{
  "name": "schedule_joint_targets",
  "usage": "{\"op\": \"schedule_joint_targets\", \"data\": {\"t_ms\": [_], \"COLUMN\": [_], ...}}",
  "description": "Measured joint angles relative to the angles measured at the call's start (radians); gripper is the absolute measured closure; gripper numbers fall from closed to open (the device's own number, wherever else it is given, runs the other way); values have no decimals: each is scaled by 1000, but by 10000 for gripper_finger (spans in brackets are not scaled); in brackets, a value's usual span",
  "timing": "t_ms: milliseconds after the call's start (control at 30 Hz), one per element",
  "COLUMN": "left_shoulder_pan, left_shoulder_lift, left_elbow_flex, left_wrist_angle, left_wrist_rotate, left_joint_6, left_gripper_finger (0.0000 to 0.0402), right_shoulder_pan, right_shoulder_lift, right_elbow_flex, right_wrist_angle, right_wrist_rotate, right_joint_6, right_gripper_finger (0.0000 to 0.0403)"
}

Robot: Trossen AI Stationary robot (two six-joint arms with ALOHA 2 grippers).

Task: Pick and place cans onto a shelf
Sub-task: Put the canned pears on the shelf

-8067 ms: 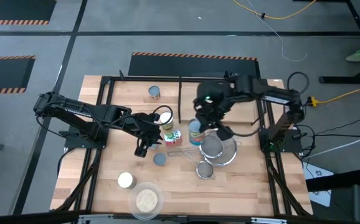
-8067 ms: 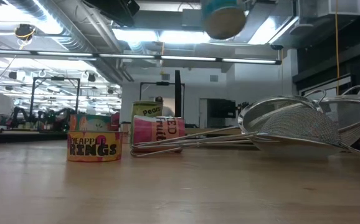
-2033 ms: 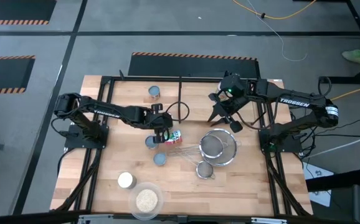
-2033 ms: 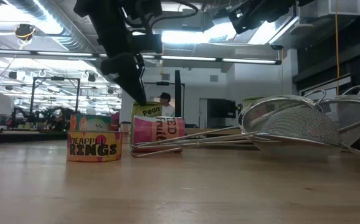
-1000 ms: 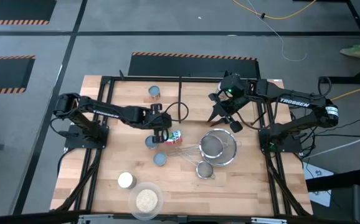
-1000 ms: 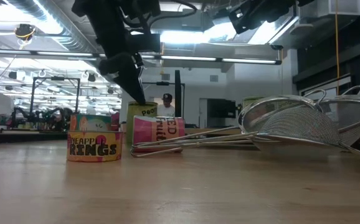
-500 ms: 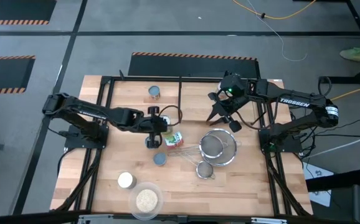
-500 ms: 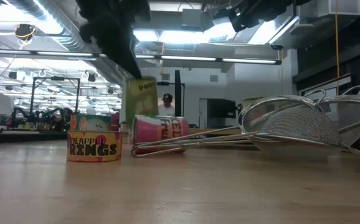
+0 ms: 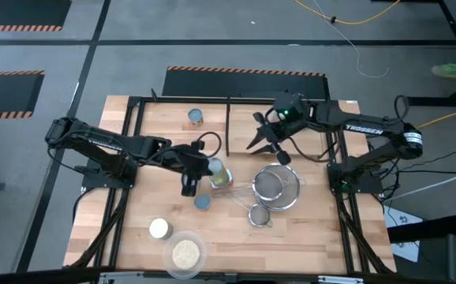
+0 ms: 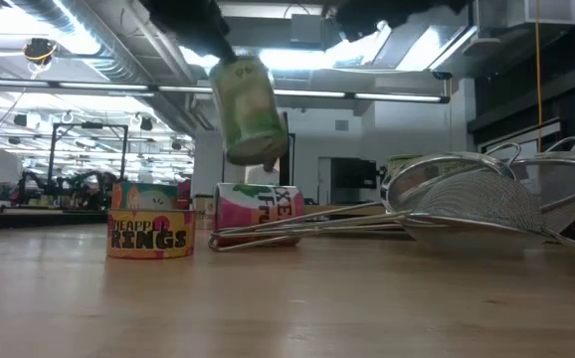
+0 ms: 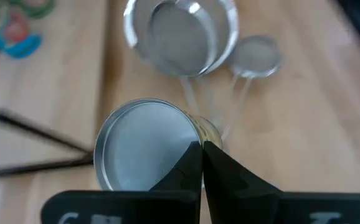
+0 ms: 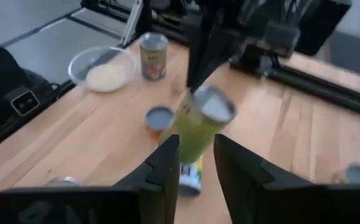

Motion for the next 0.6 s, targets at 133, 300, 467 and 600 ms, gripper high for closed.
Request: {"op": "schedule_joint_targets", "data": {"t_ms": [133,300,467,600], "left_shoulder_pan": [6,8,8,8], "left_shoulder_lift": [16,13,13,13], "left_elbow_flex": [1,1,1,1], "left_wrist_angle": [33,54,60,61], "left_wrist_rotate": [69,103,112,112], "left_joint_6": [1,1,1,1], "left_gripper_finger": [401,401,401,401], "right_shoulder_pan": [36,83,114,132], "right_shoulder_lift": [44,104,157,202], "right_elbow_flex": [0,0,0,0], "right_wrist_angle": [86,175,242,294], "right_wrist_rotate": [-3,-4,-5,-5], "right_joint_6": [-1,-2,-1,0], "right_gripper_finger": [299,299,299,299]}}
